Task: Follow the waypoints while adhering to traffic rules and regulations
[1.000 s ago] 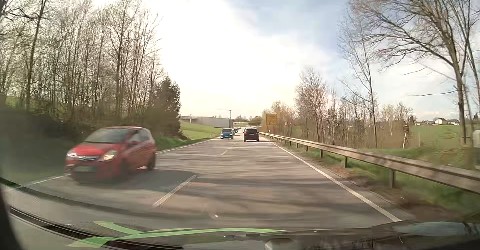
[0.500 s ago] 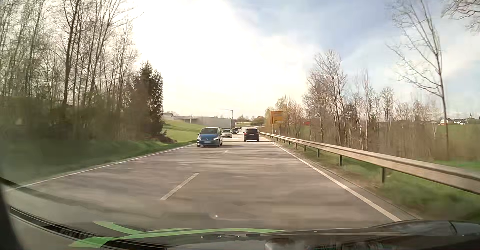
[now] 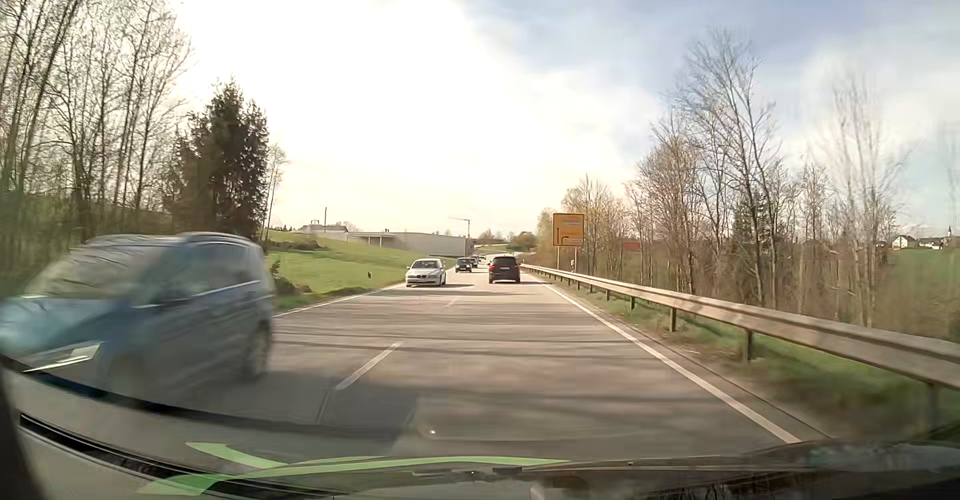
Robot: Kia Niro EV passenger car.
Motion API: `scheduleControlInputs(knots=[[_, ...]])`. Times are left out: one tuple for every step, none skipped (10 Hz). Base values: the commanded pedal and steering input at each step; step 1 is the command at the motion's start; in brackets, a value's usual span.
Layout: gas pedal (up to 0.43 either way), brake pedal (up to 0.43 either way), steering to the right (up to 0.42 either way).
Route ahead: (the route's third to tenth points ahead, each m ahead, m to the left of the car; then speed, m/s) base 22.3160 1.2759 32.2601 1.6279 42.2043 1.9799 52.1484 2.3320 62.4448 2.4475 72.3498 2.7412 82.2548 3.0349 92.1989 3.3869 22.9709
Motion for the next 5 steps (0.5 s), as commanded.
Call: scheduleControlInputs(knots=[[0.0,0.0,-0.005],[0.0,0.0,-0.005],[0.0,0.0,-0.005],[0.0,0.0,-0.005],[0.0,0.0,-0.005]])
